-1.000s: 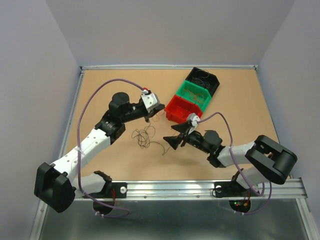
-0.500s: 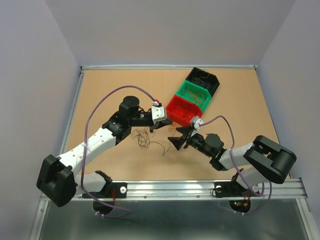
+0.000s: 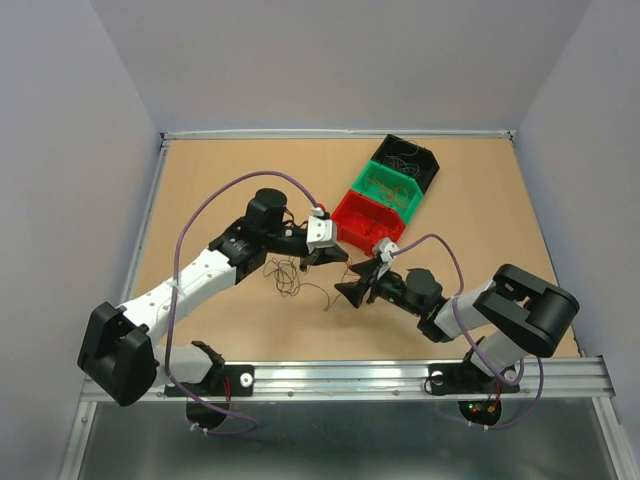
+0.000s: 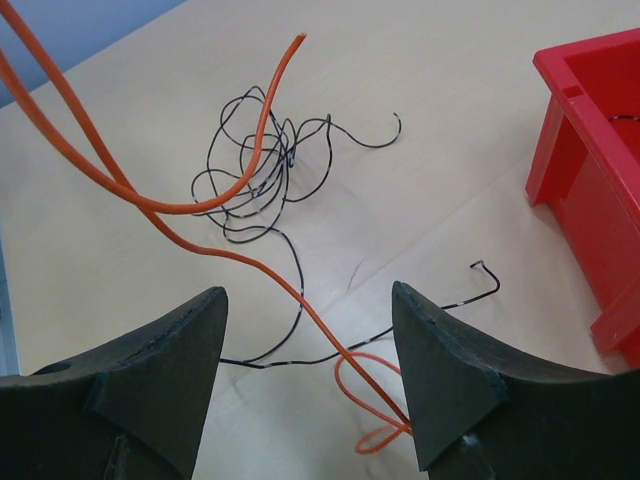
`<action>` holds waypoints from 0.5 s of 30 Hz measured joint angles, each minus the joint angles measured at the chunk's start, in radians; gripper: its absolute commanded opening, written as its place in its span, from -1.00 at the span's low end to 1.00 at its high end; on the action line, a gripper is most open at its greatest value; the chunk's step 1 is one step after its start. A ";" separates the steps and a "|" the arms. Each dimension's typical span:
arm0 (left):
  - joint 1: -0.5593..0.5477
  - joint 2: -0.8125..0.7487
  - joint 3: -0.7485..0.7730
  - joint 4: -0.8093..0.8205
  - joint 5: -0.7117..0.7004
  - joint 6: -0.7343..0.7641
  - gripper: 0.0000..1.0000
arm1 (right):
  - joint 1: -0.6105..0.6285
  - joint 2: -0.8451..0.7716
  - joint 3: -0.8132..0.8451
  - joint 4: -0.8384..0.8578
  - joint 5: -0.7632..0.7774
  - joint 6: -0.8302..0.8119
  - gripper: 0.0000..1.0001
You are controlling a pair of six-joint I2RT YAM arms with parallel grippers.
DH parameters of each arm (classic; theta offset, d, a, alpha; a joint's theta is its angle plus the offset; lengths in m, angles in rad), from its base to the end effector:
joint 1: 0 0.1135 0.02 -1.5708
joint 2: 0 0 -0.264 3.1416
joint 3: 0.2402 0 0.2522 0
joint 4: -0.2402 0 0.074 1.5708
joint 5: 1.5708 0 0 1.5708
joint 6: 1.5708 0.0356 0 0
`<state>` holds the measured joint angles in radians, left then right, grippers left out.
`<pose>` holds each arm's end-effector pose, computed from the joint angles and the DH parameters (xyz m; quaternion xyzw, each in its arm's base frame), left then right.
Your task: Untangle the cables
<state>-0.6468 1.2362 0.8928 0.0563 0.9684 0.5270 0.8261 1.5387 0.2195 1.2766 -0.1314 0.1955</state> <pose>0.2014 -0.1888 0.3102 0.6246 0.4360 -0.4039 0.5066 0.1591 0.1795 0.1504 -0.2666 0.6708 0.3789 0.5791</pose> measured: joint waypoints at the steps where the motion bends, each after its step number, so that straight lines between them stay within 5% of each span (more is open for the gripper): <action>1: 0.000 0.003 0.000 -0.003 0.003 0.000 -1.00 | 0.000 0.006 0.000 0.000 -0.001 0.002 0.40; 2: 0.000 0.008 0.001 -0.007 0.007 0.000 -1.00 | 0.000 0.010 0.000 -0.001 -0.002 0.003 0.37; 6: -0.005 0.019 0.002 -0.018 0.018 0.000 -1.00 | 0.000 0.014 0.000 0.002 -0.003 0.008 -0.81; 7: -0.006 0.023 0.004 -0.021 0.020 0.000 -1.00 | 0.000 0.014 0.000 0.004 -0.004 0.010 -0.92; 15: -0.011 0.037 0.018 -0.036 0.018 0.003 -0.77 | 0.000 0.007 -0.008 0.010 -0.018 0.015 -0.99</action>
<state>-0.6579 1.2732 0.9112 0.0200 0.9867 0.5304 0.8265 1.5455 0.2115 1.2865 -0.1497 0.2108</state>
